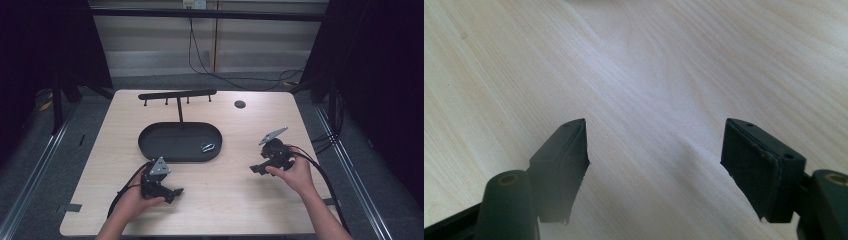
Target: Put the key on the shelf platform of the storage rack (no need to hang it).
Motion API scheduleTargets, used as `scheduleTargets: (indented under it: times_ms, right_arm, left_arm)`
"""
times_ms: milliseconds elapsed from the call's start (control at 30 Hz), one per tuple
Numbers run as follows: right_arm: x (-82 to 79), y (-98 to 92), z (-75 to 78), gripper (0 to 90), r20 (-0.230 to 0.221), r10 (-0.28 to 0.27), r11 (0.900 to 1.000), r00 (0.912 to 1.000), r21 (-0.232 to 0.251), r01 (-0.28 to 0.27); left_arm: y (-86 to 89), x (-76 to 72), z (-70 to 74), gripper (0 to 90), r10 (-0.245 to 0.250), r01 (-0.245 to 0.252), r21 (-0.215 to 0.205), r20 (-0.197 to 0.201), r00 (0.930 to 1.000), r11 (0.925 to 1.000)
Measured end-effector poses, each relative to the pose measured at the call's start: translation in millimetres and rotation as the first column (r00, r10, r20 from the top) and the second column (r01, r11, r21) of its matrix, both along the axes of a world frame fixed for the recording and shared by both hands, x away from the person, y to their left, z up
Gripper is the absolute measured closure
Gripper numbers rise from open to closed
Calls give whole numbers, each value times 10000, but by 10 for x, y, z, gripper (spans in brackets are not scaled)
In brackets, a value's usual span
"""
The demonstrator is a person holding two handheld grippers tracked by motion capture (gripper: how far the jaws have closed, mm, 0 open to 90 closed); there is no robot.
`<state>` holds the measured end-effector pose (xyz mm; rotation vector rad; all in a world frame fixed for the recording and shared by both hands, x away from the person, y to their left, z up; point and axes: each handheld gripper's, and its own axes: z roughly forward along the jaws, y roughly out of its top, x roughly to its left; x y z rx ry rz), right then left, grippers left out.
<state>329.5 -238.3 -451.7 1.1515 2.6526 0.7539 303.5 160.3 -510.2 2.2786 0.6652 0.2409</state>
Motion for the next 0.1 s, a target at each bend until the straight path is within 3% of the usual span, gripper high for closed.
scheduleTargets:
  times_ms: [100]
  right_arm:
    - [-3, 5, -16, 267, 23, 24, 10000, 10000, -53, -24]
  left_arm:
    - [0, 0, 0, 26, 2, -2, -5, 3, 10000, 10000]
